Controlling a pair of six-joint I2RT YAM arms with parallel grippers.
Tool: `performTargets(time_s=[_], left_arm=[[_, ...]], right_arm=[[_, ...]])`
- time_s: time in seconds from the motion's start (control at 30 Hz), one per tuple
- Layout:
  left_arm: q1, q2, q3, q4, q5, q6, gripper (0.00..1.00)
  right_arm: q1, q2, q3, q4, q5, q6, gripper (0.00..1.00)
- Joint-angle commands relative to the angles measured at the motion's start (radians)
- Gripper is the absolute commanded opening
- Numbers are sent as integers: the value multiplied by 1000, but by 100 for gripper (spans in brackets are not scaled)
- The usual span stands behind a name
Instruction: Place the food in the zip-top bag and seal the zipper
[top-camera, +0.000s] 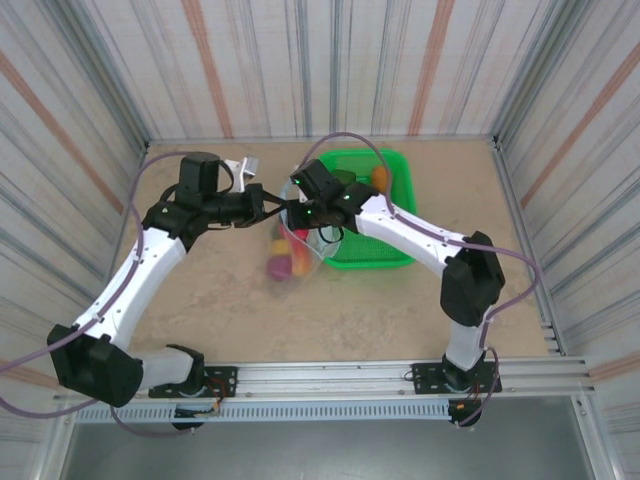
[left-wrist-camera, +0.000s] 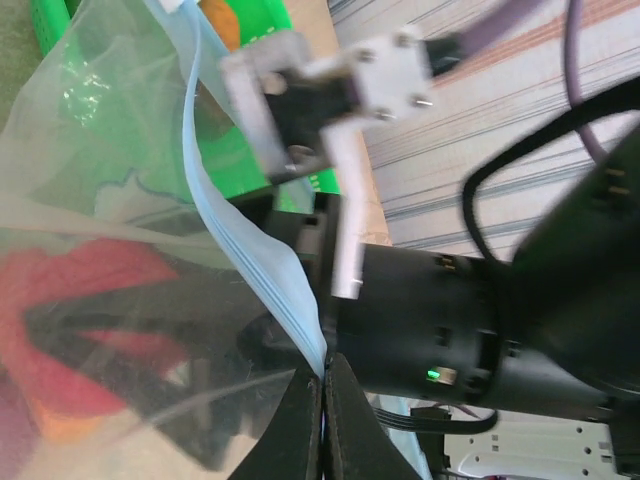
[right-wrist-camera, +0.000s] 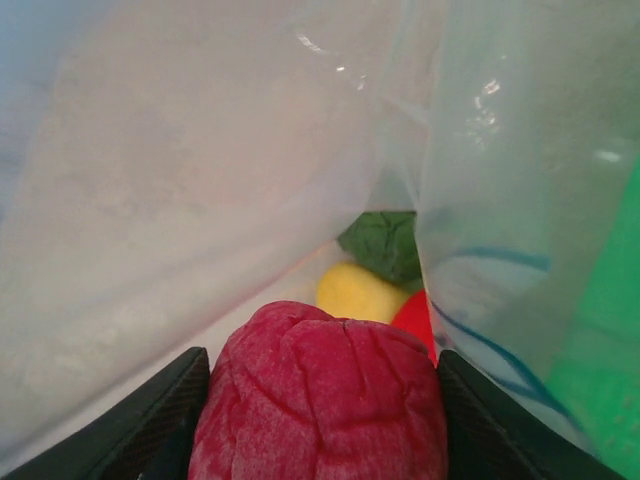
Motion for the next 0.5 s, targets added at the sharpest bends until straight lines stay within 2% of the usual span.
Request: performTargets(time_s=[0.0,0.1,0.17,0.47], left_arm=[[22,-39,19,16,27,17,0],[30,-46,9,16,25,19,0],[33,-46,5,15,21,21,0],[37,-41,7,-5,-9,47,0]], right_arm=[[8,44,52,-69,41,25,74],[8,35,48,-66,31,26,85],[8,11,35,-59,29,18,86],[-3,-183,-62,55,-75,-5,71]])
